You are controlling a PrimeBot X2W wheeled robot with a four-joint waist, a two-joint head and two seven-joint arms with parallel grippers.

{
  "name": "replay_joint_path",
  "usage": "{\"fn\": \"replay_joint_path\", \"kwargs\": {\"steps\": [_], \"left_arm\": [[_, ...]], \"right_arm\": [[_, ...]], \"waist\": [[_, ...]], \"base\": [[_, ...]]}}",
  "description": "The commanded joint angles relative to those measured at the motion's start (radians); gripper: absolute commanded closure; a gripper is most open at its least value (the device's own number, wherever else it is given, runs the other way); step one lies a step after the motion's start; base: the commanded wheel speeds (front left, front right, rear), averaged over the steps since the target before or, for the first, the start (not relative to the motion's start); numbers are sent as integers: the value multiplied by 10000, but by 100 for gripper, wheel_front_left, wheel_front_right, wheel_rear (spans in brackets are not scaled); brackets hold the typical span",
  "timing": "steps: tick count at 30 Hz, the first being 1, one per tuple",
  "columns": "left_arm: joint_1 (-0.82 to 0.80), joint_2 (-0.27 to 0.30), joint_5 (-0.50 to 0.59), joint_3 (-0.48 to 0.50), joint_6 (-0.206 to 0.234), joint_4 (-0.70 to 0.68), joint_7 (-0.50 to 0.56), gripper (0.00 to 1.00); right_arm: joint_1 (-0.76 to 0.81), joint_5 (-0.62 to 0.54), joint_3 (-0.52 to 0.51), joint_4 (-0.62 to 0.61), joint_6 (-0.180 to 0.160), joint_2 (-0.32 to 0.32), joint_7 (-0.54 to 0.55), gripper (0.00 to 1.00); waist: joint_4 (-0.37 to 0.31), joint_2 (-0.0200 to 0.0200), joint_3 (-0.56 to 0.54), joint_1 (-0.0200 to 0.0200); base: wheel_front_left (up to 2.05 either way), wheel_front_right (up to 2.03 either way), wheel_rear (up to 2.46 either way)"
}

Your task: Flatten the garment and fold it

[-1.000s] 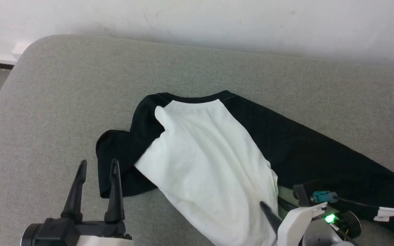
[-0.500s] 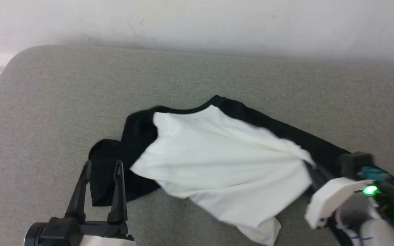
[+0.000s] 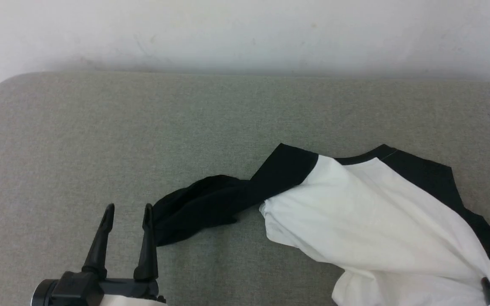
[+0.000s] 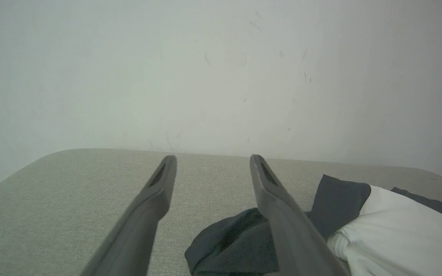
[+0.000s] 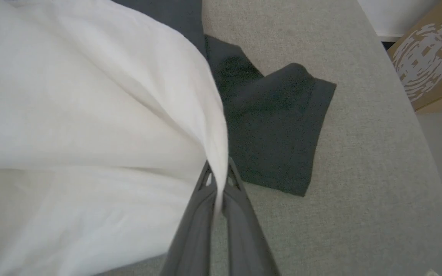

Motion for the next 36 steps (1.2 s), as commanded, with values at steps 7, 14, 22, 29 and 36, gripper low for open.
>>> {"fn": "replay_joint_path", "kwargs": {"steps": [7,14,22,29,36], "left_arm": [[116,36,167,-40,-160,152,-49,0],[41,141,268,-3,-166,51,-49,0],[49,446,704,-200,-326,193,-49,0],[-593,1371,1299,-968,-840,800,1740,0],[-2126,2692,1408,-2020,-1137,1700,3328,0]], "right_arm": [[-535,581,355,-92,-7,58,-1260,0],[-1182,976,-392,-1343,-7,60,-4557,0],[-962,1524,-80,-1221,-7,61,-6167,0],[-1129,1501,90,-851,-7,62,-6409,0],[-1265,1600,391,-724,-7,62,-6421,0]], "waist": [[-288,0,-283,0],[-533,0,-75,0],[-851,0,101,0],[-1008,0,245,0],[-1119,0,632,0]], "base": [[0,0,0],[0,0,0],[0,0,0],[0,0,0],[0,0,0]]}}
